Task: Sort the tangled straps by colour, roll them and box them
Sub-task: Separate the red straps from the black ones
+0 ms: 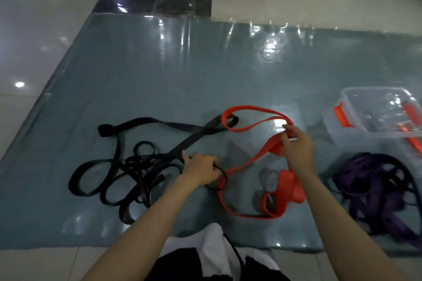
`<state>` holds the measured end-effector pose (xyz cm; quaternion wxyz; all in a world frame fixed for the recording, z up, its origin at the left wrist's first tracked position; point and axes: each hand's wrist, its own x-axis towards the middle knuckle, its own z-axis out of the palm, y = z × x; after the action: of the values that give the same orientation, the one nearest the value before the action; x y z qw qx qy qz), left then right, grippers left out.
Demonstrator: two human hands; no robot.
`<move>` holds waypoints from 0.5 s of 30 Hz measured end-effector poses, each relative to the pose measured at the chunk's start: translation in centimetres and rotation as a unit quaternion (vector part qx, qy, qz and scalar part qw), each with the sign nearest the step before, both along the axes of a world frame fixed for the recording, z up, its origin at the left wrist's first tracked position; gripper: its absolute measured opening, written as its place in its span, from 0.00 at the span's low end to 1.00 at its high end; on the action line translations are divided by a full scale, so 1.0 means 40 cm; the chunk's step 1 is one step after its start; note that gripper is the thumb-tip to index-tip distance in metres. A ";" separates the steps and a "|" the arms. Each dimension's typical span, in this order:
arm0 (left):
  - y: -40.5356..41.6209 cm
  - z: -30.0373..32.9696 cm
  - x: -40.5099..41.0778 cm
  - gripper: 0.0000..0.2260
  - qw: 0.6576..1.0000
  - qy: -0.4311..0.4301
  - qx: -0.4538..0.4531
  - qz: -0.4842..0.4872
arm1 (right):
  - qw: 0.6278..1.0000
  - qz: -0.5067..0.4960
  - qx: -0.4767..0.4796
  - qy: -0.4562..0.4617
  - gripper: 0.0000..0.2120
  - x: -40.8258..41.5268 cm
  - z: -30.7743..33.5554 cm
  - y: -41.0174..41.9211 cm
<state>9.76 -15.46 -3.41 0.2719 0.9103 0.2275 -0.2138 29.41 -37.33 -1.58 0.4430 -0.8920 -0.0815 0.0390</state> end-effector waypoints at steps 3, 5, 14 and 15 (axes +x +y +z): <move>-0.034 -0.001 -0.007 0.07 0.997 0.036 0.067 -0.002 | 0.998 -0.058 0.016 0.022 0.15 0.006 0.000 -0.088; -0.071 -0.007 -0.005 0.12 0.995 0.044 0.088 -0.009 | 0.989 -0.099 0.073 0.082 0.18 0.011 0.003 -0.145; -0.341 -0.026 0.074 0.35 0.995 -0.059 -0.028 -0.074 | 0.987 -0.083 -0.065 0.123 0.13 -0.071 -0.007 -0.354; -0.368 -0.032 0.081 0.40 0.995 -0.040 -0.030 -0.088 | 0.985 -0.055 -0.115 0.116 0.11 -0.075 -0.009 -0.364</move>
<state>13.00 -30.19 -4.69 0.2882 0.9260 0.1287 -0.2072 26.43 -51.89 -1.95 0.3449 -0.9297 0.0247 0.1266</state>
